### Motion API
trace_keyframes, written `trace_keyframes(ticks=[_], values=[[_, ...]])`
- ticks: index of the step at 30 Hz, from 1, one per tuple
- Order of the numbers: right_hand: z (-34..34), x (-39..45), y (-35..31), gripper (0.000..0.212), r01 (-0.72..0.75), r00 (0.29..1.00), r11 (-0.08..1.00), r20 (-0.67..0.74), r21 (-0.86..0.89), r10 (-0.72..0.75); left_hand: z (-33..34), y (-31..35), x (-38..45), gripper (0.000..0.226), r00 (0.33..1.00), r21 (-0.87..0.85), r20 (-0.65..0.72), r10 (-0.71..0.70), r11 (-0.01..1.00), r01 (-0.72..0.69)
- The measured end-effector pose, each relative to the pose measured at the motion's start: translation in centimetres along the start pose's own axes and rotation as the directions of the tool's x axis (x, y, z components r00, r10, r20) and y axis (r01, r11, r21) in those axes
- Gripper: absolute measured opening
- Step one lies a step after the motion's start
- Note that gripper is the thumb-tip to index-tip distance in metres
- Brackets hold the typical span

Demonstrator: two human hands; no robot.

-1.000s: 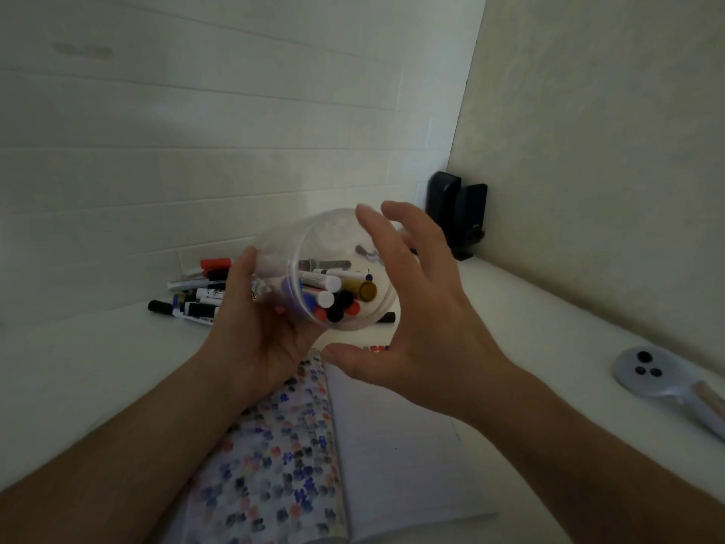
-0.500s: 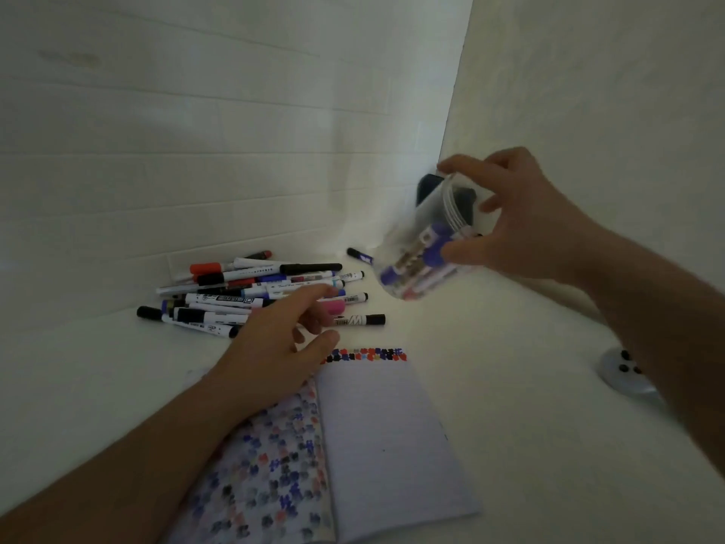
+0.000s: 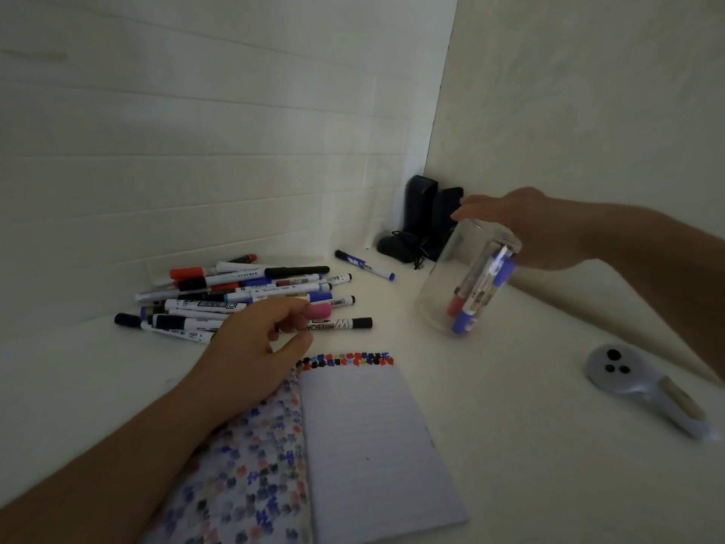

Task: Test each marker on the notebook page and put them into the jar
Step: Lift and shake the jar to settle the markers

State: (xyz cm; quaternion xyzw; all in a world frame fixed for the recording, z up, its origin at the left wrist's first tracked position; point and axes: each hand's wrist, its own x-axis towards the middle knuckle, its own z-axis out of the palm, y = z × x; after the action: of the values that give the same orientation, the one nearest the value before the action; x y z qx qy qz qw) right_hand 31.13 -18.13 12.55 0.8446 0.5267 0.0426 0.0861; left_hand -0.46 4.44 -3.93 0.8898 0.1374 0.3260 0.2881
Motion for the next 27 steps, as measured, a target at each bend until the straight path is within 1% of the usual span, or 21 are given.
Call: trace_keyframes(ticks=[2, 4, 6, 7, 8, 9, 10, 12, 15, 16, 18, 19, 20, 21, 22, 23, 24, 25, 26, 27], values=[[0.3, 0.3, -1.2, 0.103, 0.015, 1.0, 0.998, 0.004, 0.06, -0.015, 0.0, -0.1, 0.0, 0.027, 1.0, 0.001, 0.002, 0.001, 1.0, -0.001], [0.8, 0.5, -2.8, 0.08, 0.024, 0.999, 0.979, -0.04, 0.202, -0.016, -0.1, -0.2, 0.0, 0.027, 1.0, 0.0, 0.0, 0.0, 1.0, 0.0], [1.6, 0.7, -4.0, 0.053, 0.025, 0.982, 0.929, -0.183, 0.369, 0.046, -0.1, -0.3, -0.1, 0.029, 1.0, 0.0, 0.0, -0.004, 1.0, 0.004], [1.9, 0.7, -4.5, 0.044, 0.044, 0.96, 0.907, -0.267, 0.419, 0.077, -0.1, -0.3, -0.1, 0.028, 1.0, 0.0, 0.002, -0.006, 1.0, 0.006], [2.3, 0.6, -4.6, 0.039, 0.065, 0.936, 0.906, -0.341, 0.418, 0.09, -0.1, -0.3, 0.0, 0.027, 1.0, 0.0, 0.005, -0.008, 1.0, 0.008], [2.8, 0.6, -4.5, 0.038, 0.087, 0.919, 0.915, -0.387, 0.394, 0.079, -0.1, -0.3, 0.0, 0.026, 1.0, 0.002, 0.01, -0.007, 1.0, 0.007], [3.2, 0.5, -4.3, 0.04, 0.096, 0.916, 0.924, -0.396, 0.37, 0.064, -0.1, -0.3, 0.0, 0.024, 1.0, 0.006, 0.017, -0.005, 1.0, 0.005], [3.6, 0.3, -4.0, 0.044, 0.082, 0.94, 0.947, -0.34, 0.31, 0.03, 0.0, -0.4, 0.0, 0.024, 1.0, 0.009, 0.025, -0.005, 1.0, 0.005], [3.8, 0.5, -3.3, 0.049, 0.092, 0.944, 0.993, -0.323, 0.07, -0.065, 0.0, -0.2, 0.0, 0.024, 0.999, 0.009, 0.03, -0.019, 1.0, 0.018], [3.9, 0.6, -3.0, 0.051, 0.082, 0.946, 0.996, -0.317, 0.042, -0.064, 0.0, -0.1, 0.0, 0.024, 0.999, 0.011, 0.027, -0.021, 1.0, 0.02], [4.2, 0.4, -3.1, 0.055, 0.034, 0.945, 0.996, -0.327, 0.087, -0.003, -0.1, 0.0, 0.0, 0.022, 0.999, 0.012, 0.022, -0.026, 1.0, 0.026], [4.3, 0.3, -3.3, 0.055, 0.027, 0.925, 0.996, -0.38, 0.089, 0.009, -0.1, 0.0, 0.0, 0.021, 0.999, 0.015, 0.022, -0.03, 0.999, 0.029], [4.5, 0.1, -3.6, 0.052, 0.042, 0.869, 0.998, -0.495, 0.037, -0.018, -0.2, 0.0, 0.0, 0.021, 0.999, 0.022, 0.022, -0.033, 0.999, 0.032], [4.7, -0.2, -4.3, 0.045, 0.07, 0.775, 0.997, -0.627, -0.038, -0.078, -0.1, -0.2, 0.0, 0.021, 0.999, 0.032, 0.023, -0.037, 0.999, 0.036], [5.1, -0.3, -5.0, 0.036, 0.118, 0.649, 0.989, -0.747, -0.088, -0.144, -0.1, -0.3, 0.1, 0.022, 0.999, 0.046, 0.022, -0.042, 0.998, 0.041], [5.4, -0.4, -6.2, 0.029, 0.18, 0.545, 0.98, -0.822, -0.079, -0.167, 0.0, -0.4, 0.2, 0.023, 0.999, 0.062, 0.021, -0.047, 0.997, 0.046], [5.9, -0.3, -7.8, 0.025, 0.252, 0.51, 0.968, -0.848, -0.015, -0.146, 0.1, -0.5, 0.2, 0.024, 0.998, 0.078, 0.024, -0.053, 0.996, 0.051], [6.3, -0.3, -9.7, 0.022, 0.317, 0.567, 0.944, -0.817, 0.097, -0.107, 0.1, -0.4, 0.3, 0.025, 0.998, 0.085, 0.027, -0.056, 0.995, 0.053], [6.9, -0.2, -11.5, 0.023, 0.339, 0.689, 0.91, -0.721, 0.24, -0.067, 0.1, -0.5, 0.3, 0.026, 0.998, 0.088, 0.03, -0.058, 0.995, 0.055], [7.6, 0.2, -13.2, 0.025, 0.3, 0.818, 0.879, -0.574, 0.37, -0.037, 0.1, -0.4, 0.3, 0.026, 0.998, 0.089, 0.035, -0.061, 0.994, 0.057]])
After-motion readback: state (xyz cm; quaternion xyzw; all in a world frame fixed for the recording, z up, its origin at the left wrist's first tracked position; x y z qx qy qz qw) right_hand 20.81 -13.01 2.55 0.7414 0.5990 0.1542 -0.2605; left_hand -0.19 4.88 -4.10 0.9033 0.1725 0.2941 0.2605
